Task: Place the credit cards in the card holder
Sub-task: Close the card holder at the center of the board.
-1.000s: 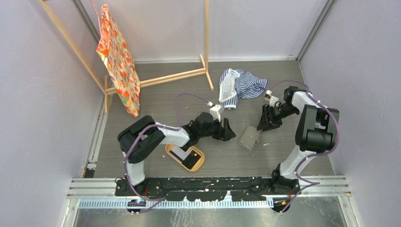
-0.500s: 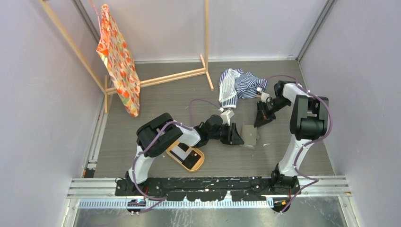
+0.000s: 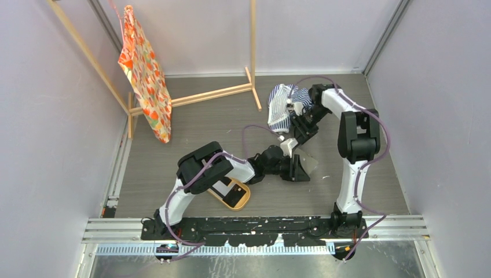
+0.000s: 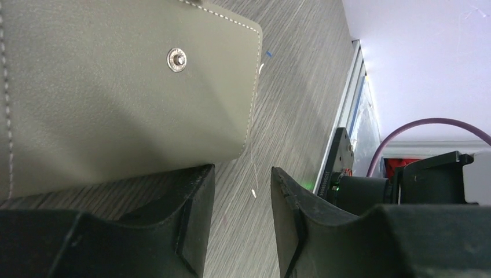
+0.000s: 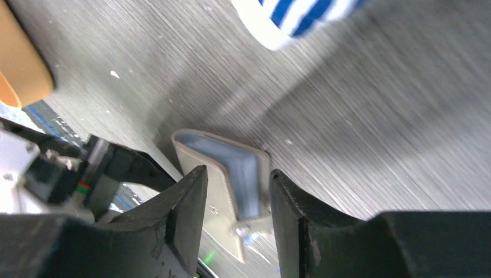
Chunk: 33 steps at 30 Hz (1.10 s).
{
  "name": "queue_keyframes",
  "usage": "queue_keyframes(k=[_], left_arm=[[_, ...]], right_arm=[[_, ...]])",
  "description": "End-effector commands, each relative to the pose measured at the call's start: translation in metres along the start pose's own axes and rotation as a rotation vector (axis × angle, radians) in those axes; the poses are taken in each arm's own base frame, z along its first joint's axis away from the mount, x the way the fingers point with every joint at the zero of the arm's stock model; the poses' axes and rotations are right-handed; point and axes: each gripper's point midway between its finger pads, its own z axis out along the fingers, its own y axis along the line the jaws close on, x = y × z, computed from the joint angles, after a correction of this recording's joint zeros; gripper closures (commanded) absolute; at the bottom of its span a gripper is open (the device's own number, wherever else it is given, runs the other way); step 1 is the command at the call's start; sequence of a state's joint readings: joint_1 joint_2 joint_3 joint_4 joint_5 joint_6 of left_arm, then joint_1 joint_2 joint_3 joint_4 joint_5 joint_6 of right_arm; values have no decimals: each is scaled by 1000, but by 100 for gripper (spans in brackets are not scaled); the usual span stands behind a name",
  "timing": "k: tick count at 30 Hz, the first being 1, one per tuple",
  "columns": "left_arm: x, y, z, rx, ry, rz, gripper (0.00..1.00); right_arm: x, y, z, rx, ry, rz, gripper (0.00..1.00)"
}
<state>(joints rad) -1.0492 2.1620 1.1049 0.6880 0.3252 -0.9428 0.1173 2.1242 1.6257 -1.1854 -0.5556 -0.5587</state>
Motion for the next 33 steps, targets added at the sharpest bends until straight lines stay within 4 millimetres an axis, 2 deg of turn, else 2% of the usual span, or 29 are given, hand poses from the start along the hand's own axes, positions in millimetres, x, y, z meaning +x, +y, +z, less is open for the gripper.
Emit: queue_keyframes(k=[1,4,5,7,9,10,13,14,17,20,24,33], left_arm=[[-5,0,-15,-25,-42,69,56],[-6,-5,-39,-27,-68,143,55],[-13,-13,-50,-21,-92,198,55],[-21,-11,-71,-76,-135,304,53],[-36,-13,-93,-127,-193,430,46],[-48,-12,-103,-164,-232,488,39],[-79,-8,-124,-214,-307,545,2],[-91,-5,-128,-196,-321,509,1],[-115,-1,-128,-51,-267,348,0],[-129,5,-117,2,-199,253,15],[-125,21,-94,-11,-135,189,26],[-104,54,-59,-72,-44,191,29]], right_arm=[[-11,-5,-80,191,-137,-97,47],[-7,9,-113,252,-195,-157,44],[-5,18,-120,253,-218,-182,44],[-1,36,-123,245,-293,-230,44],[4,53,-115,212,-386,-300,43],[8,60,-109,196,-424,-332,38],[16,53,-89,218,-464,-284,37],[19,49,-82,213,-445,-249,39],[28,35,-64,214,-376,-162,47],[31,20,-57,275,-335,-133,50],[32,8,-47,291,-292,-102,55],[36,-1,-31,323,-210,-101,63]])
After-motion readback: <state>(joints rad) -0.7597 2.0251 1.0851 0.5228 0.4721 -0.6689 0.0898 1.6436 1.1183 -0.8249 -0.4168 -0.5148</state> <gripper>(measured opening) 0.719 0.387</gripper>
